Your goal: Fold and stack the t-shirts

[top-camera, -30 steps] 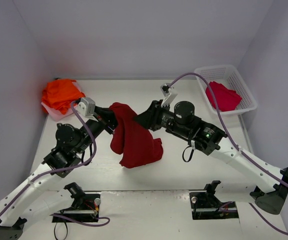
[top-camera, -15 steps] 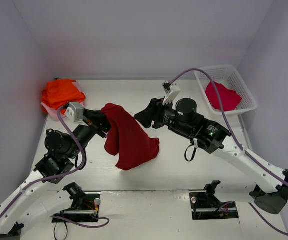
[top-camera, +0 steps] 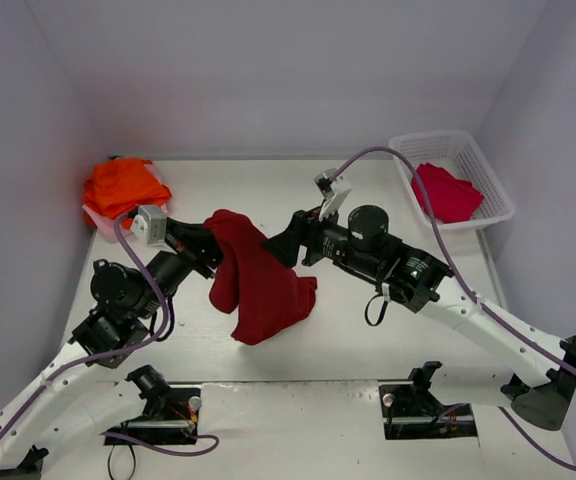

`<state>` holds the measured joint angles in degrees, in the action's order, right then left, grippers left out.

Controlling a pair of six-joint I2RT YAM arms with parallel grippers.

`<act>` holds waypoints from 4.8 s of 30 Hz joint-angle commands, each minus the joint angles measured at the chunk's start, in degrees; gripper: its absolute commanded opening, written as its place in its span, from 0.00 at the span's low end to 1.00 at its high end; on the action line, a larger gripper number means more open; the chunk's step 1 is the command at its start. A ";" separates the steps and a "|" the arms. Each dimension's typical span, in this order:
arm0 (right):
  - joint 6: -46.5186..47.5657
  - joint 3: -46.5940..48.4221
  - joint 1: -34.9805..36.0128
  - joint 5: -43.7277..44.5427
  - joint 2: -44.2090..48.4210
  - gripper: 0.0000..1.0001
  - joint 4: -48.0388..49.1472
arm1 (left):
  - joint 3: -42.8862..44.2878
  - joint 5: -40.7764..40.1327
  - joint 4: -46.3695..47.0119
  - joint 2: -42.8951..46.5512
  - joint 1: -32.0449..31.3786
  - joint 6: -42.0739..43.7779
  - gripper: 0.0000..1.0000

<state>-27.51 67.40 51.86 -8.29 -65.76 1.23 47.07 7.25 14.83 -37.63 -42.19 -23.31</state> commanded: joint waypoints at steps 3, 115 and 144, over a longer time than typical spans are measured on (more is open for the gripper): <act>1.14 -1.83 0.35 -3.92 -1.83 0.58 10.72 | 1.62 0.93 6.79 1.59 0.45 -1.48 0.00; 10.11 20.32 0.18 6.45 -8.42 0.00 -4.84 | -21.93 -3.11 31.40 -5.18 -2.63 -18.79 0.00; 11.60 8.55 -4.57 13.66 6.43 0.00 -14.59 | -12.62 -10.41 2.84 9.15 -2.37 -8.42 0.00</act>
<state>-15.11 77.17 47.29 4.58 -59.68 -15.68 30.39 -3.07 15.46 -26.76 -44.58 -33.39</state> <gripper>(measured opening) 0.001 0.006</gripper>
